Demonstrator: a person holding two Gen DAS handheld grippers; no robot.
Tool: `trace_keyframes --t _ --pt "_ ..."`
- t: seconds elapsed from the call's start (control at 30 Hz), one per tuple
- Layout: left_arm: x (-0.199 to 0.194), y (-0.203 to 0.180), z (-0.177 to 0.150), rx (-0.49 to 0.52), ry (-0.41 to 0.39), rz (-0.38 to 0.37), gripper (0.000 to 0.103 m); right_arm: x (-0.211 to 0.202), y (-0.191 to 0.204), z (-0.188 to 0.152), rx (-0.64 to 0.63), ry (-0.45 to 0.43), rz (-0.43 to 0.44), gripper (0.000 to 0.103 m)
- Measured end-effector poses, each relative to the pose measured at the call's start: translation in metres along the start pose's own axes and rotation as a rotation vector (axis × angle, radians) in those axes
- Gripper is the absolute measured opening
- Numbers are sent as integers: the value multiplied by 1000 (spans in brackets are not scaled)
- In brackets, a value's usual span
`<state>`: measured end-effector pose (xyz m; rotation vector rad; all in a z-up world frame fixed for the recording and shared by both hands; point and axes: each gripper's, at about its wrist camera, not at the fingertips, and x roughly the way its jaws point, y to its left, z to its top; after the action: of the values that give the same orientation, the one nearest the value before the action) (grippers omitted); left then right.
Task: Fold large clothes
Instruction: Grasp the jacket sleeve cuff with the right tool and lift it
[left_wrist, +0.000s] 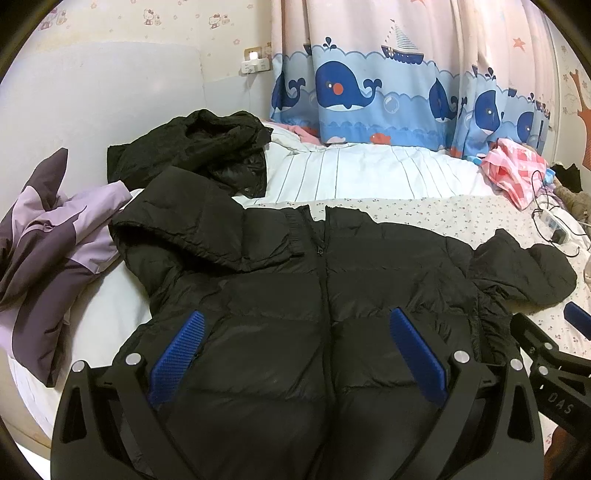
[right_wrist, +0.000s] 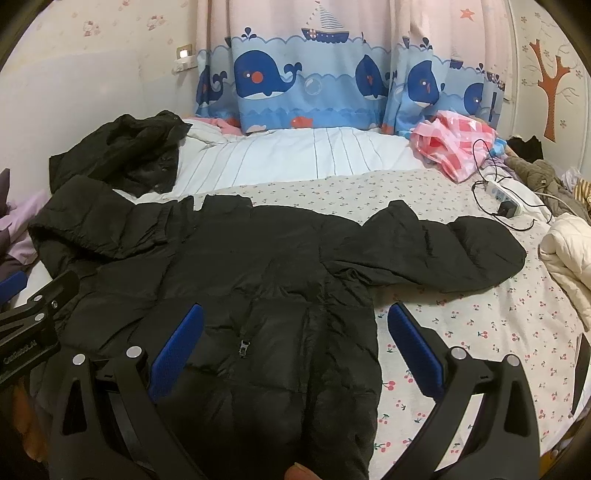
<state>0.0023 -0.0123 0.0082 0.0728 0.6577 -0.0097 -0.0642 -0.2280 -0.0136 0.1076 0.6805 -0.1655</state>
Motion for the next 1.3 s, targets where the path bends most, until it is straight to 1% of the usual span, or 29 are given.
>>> trace_keyframes --t 0.27,0.5,0.6,0.67,0.7,0.73,0.77,0.83,0.87,0.9,0.93,0.97,1.03,1.13,1.17,1.23,1.3 --pt "5 -4 0 10 8 10 96 -3 -15 -1 11 12 28 96" --pt "7 -9 -1 11 16 5 97 -4 -20 -2 -4 23 18 96" --pt "7 -14 0 8 24 -18 97 -6 -23 0 -38 11 -8 96" --pt "11 -15 0 -9 51 -58 97 -7 -35 5 -36 -7 -55 96" --pt "15 -13 0 -23 69 -75 96 -5 -50 10 -20 -9 -92 96" --pt "18 -13 0 -30 76 -78 96 1 -68 14 8 15 -120 96" --pt "20 -14 -1 -33 79 -76 96 11 -94 19 66 65 -127 96" --pt "24 -15 -1 -41 84 -77 96 24 -148 20 219 146 -112 96" --pt "25 -15 -2 -47 85 -78 96 31 -189 18 340 186 -96 96" --pt "26 -15 -2 -53 87 -80 96 34 -218 16 421 204 -90 96" --pt "28 -13 -2 -62 94 -85 96 37 -245 13 490 218 -92 96" --pt "29 -14 -2 -67 98 -89 96 42 -279 11 557 237 -135 96" --pt "32 -14 -3 -75 109 -96 96 53 -317 9 594 251 -170 96" --pt "39 -18 -4 -75 130 -101 96 86 -362 0 694 302 -106 96" --pt "43 -20 -5 -70 140 -100 96 102 -376 -2 721 311 -98 96" --pt "47 -23 -6 -64 147 -98 96 127 -390 0 733 312 -125 96" --pt "51 -25 -6 -59 151 -95 96 151 -408 -3 805 307 -92 96"
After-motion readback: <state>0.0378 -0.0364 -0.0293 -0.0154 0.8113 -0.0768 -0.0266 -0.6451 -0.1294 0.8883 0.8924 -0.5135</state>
